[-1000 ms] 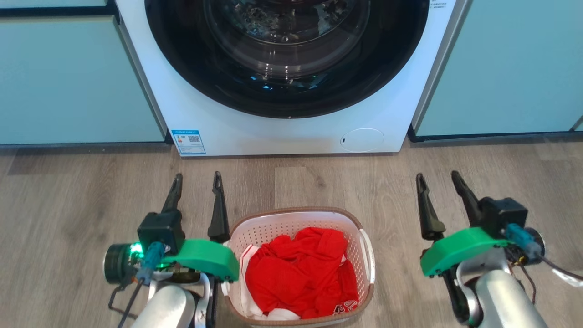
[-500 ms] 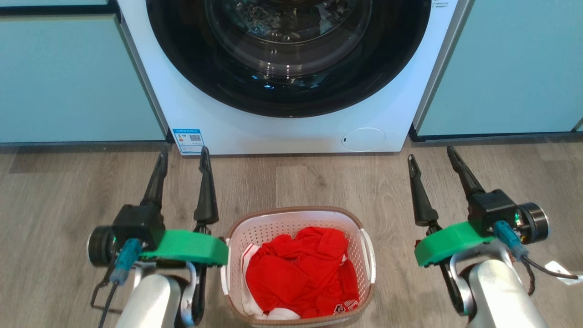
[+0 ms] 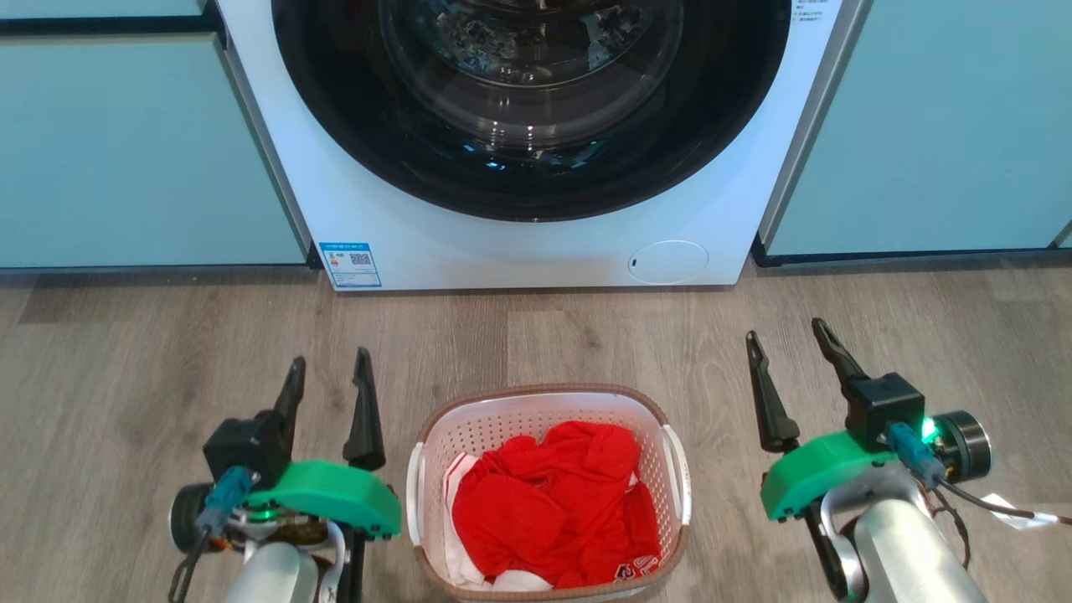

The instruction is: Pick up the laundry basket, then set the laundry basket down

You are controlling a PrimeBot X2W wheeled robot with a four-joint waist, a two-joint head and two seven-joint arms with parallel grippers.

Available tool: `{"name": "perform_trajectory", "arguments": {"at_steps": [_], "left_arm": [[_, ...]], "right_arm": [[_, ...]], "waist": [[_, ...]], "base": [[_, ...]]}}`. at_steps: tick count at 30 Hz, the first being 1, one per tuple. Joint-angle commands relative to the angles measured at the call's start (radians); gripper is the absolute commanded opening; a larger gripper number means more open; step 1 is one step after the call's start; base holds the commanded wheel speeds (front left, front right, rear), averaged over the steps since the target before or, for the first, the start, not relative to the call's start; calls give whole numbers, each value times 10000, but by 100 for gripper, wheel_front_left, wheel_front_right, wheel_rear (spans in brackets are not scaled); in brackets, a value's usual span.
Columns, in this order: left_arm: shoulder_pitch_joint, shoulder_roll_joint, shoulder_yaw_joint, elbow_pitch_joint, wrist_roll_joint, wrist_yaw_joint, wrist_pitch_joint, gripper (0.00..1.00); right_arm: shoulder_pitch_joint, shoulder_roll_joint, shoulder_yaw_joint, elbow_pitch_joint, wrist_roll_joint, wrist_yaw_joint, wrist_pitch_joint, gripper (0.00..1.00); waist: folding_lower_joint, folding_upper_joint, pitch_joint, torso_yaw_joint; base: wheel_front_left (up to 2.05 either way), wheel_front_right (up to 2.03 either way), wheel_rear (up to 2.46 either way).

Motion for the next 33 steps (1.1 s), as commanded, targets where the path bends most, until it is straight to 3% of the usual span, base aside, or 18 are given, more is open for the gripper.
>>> {"name": "perform_trajectory", "arguments": {"at_steps": [1, 14, 26, 33], "left_arm": [[-369, -26, 314, -130, -42, -109, -93, 100], [-384, -27, 353, 624, -407, -621, -93, 100], [-426, -27, 327, 514, -255, -739, -93, 100], [-410, -28, 335, 134, 406, -445, -93, 100]], "right_arm": [[-395, 56, 168, -201, 64, 62, -124, 100], [-502, 73, 185, 309, 253, 62, -124, 100], [-536, 78, 202, 425, 409, 62, -124, 100], [-570, 78, 223, 440, 471, 62, -124, 100]], "waist": [[0, 0, 0, -15], [0, 0, -15, -163], [0, 0, 11, -188], [0, 0, 5, -179]], "base": [[0, 0, 0], [0, 0, 0], [0, 0, 0], [0, 0, 0]]}}
